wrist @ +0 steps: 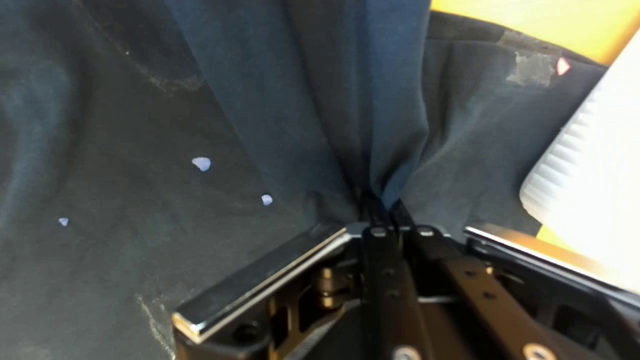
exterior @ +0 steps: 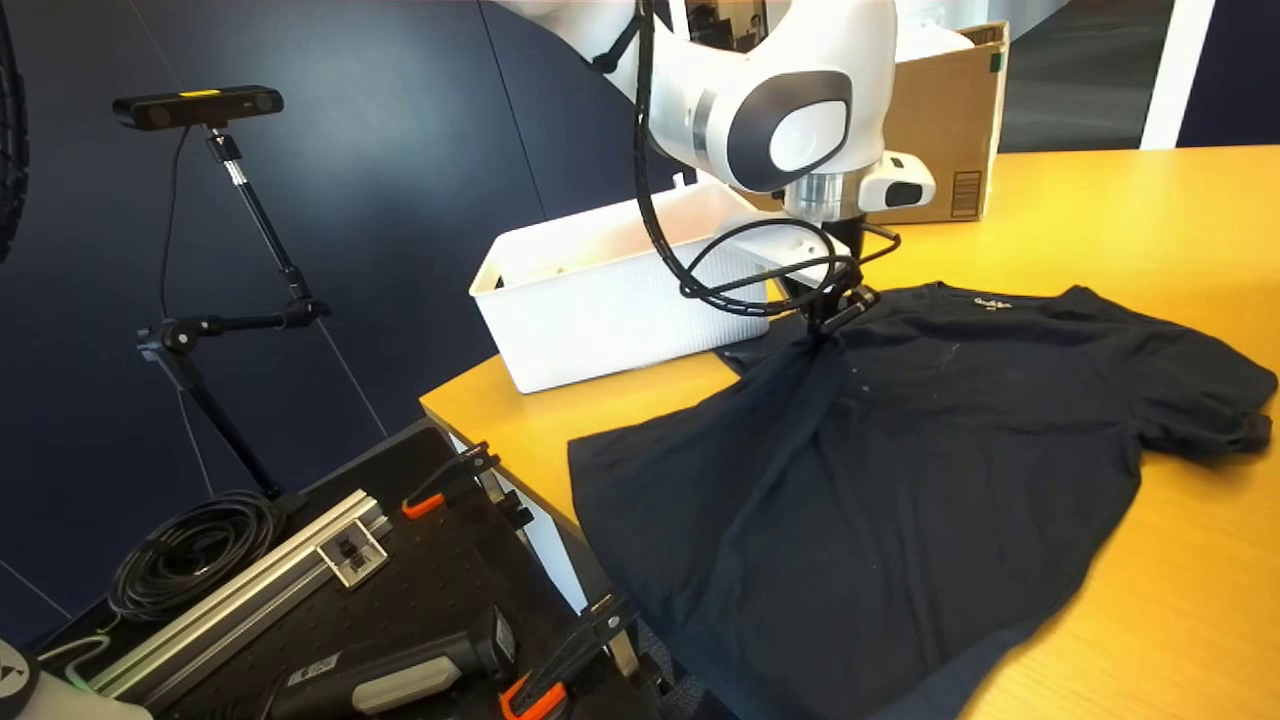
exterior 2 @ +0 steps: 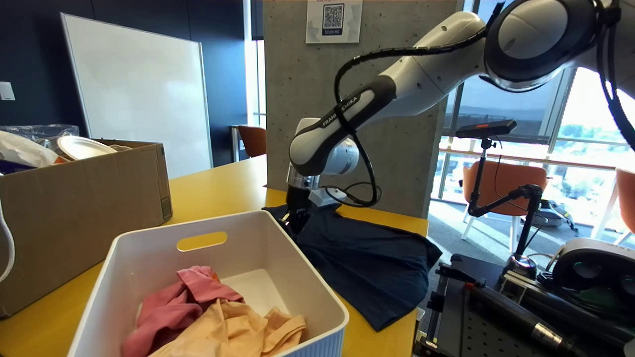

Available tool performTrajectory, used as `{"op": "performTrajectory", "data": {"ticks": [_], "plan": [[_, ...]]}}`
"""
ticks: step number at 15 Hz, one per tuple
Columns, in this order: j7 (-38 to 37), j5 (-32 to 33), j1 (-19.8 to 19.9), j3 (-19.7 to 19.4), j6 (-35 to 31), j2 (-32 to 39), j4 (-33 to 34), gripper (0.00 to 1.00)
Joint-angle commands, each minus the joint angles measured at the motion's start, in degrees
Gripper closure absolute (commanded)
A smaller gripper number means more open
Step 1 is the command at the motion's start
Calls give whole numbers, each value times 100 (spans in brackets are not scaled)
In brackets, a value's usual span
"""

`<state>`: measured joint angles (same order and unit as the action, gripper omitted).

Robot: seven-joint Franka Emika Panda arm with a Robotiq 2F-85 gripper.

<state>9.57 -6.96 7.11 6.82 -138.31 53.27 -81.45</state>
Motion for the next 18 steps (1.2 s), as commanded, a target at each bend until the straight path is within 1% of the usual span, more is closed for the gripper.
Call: {"op": "performTrajectory", "data": {"ticks": [1,2,3,4,6,10,11,14,16,18], "plan": [[129,-142,37,118,339,373,742,99],[150,-149,42,143,404,428,851,99],[169,-140,32,156,479,450,909,72],[197,-154,44,182,558,479,981,71],[270,-181,73,221,601,377,908,57],[230,-88,113,39,398,-219,378,28],[236,-79,142,1,405,-311,348,20],[258,-100,250,-64,596,-408,496,1],[285,-84,248,-71,753,-460,502,0],[273,-28,189,-120,697,-491,486,0]]}}
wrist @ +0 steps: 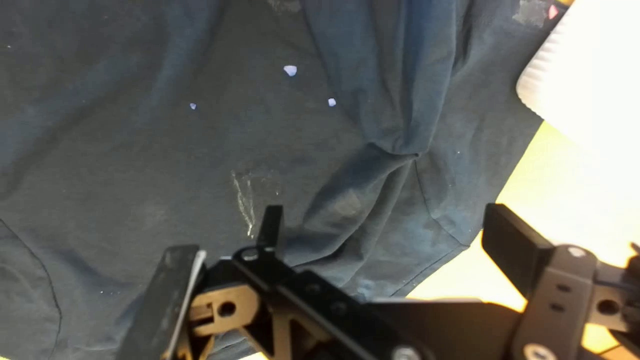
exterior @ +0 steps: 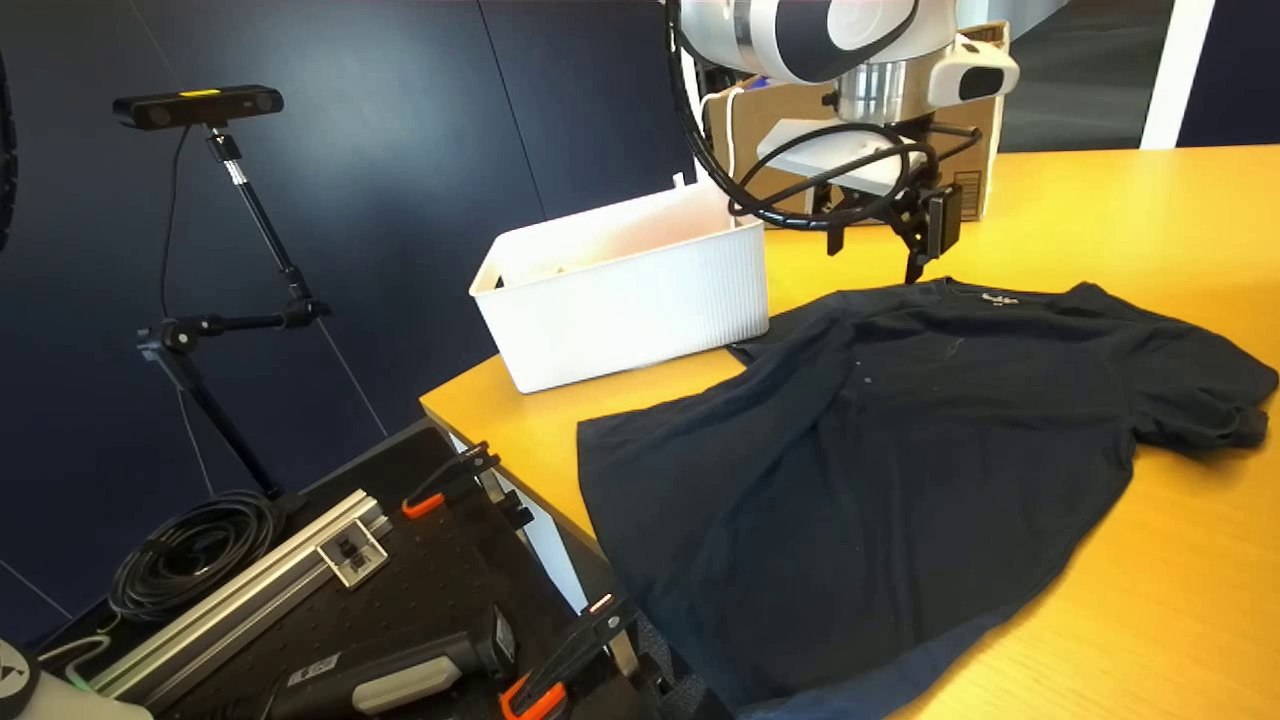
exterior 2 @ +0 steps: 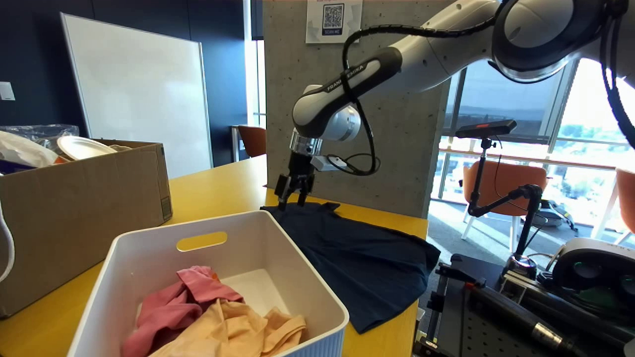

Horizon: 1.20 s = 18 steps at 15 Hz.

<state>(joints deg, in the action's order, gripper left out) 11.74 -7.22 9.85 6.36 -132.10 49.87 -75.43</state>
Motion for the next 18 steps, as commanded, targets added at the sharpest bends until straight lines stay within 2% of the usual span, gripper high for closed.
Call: {"op": "performTrajectory", "data": {"ticks": [1,9,13,18], "plan": [[19,9,-100,-97,38,-151,-96,0],[30,-39,-93,-98,22,-60,13,0],[-130,71,-122,-272,85,261,580,0],[9,100,80,-439,642,749,1222,0]]}}
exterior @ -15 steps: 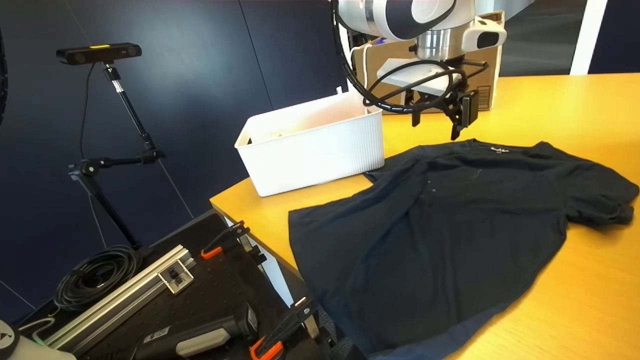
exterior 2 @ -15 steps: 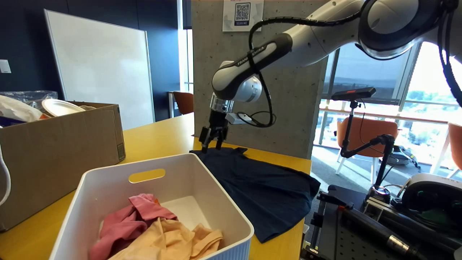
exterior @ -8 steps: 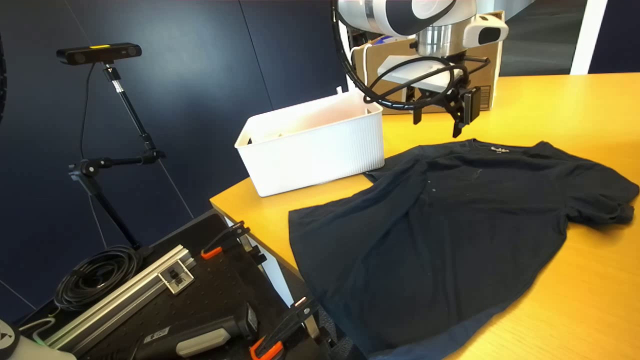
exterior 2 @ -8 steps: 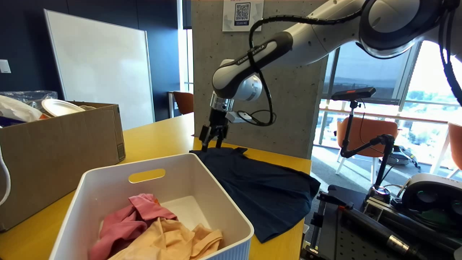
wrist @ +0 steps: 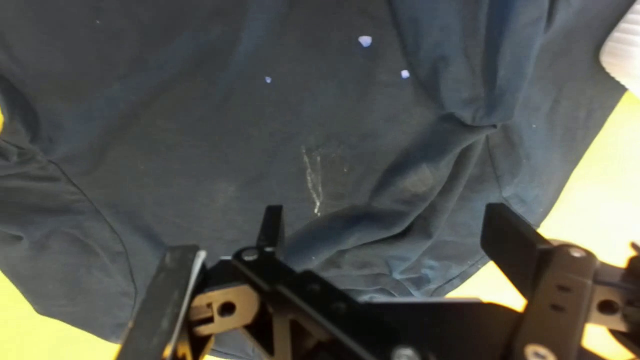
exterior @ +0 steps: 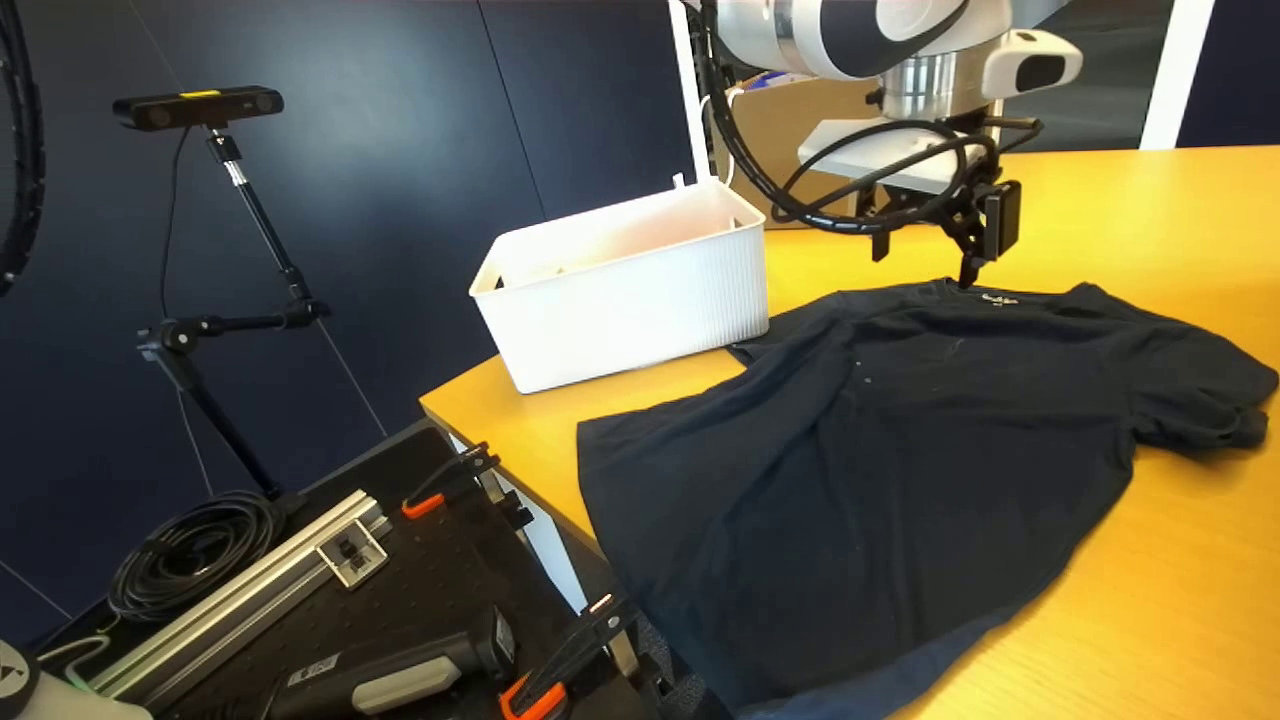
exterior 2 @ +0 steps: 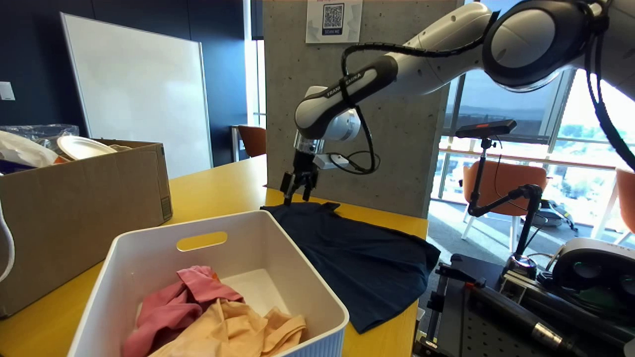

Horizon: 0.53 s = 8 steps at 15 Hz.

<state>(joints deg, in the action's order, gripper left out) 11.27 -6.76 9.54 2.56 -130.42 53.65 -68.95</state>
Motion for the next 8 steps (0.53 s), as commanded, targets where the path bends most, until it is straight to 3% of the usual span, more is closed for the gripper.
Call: {"op": "performTrajectory", "data": {"ticks": [1,8], "plan": [[31,73,135,-114,540,436,634,0],[-112,203,444,-566,437,214,143,0]]}}
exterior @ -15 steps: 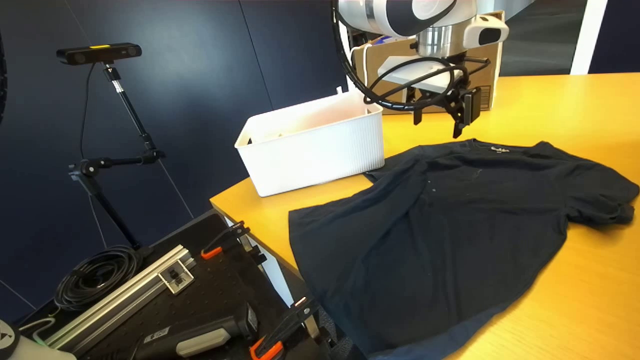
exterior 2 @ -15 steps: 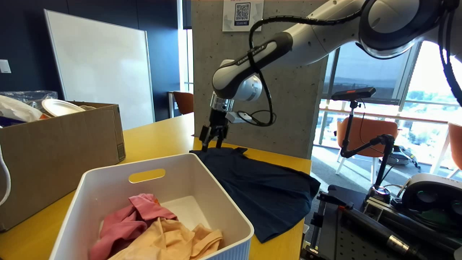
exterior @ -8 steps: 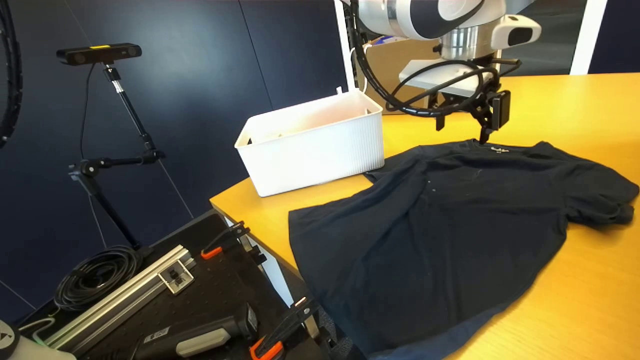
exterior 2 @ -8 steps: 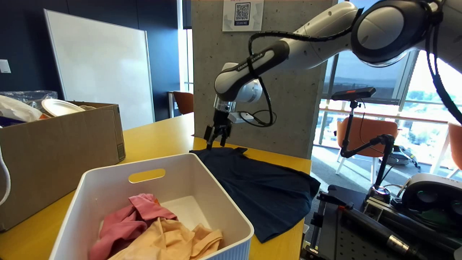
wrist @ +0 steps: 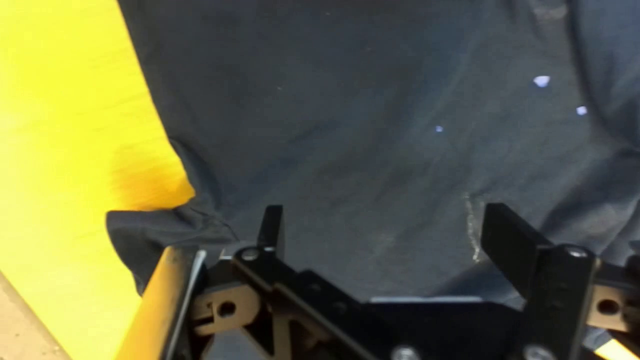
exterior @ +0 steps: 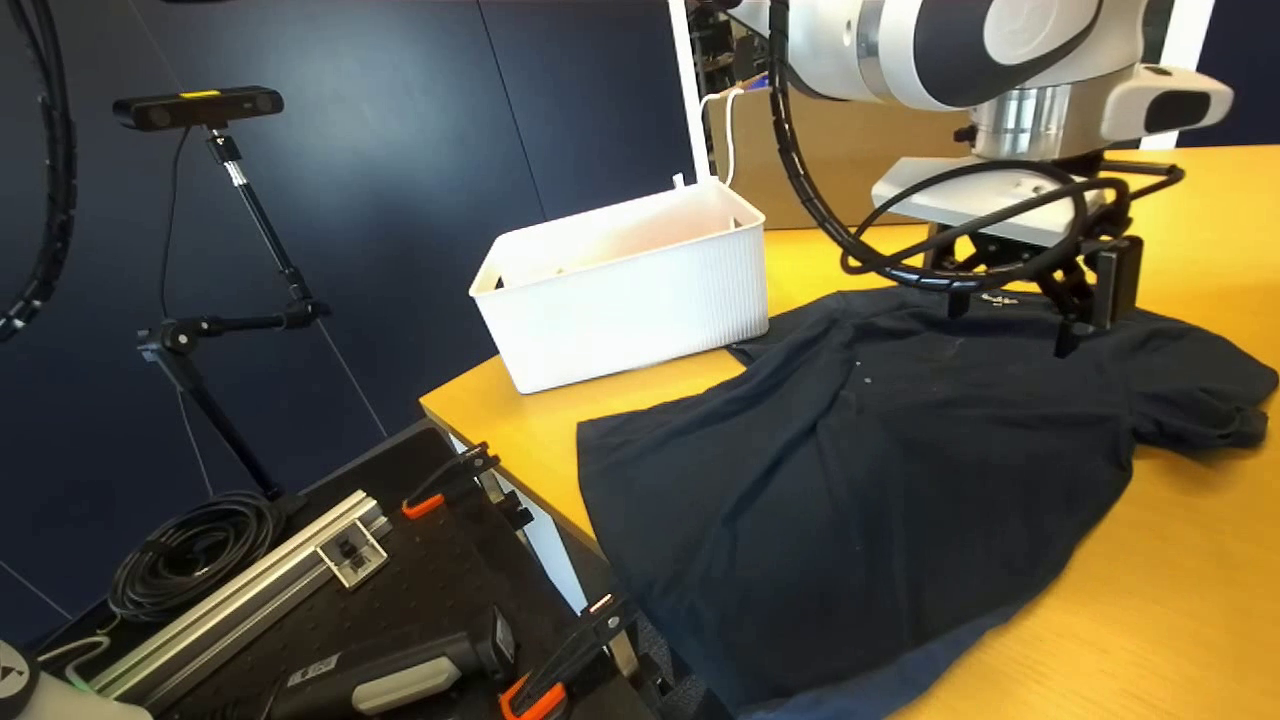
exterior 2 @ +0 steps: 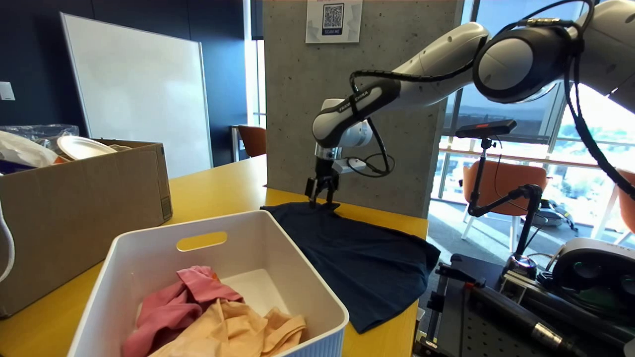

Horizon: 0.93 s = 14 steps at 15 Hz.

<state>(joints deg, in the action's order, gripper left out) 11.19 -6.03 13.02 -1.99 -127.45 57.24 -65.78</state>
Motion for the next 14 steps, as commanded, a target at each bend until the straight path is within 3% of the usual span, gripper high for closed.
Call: {"op": "performTrajectory", "data": {"ticks": [1,8,14], "plan": [[-108,149,135,-160,128,-146,-219,0],[-300,126,302,-251,-231,572,141,0],[-614,170,280,-376,-586,767,109,0]]}}
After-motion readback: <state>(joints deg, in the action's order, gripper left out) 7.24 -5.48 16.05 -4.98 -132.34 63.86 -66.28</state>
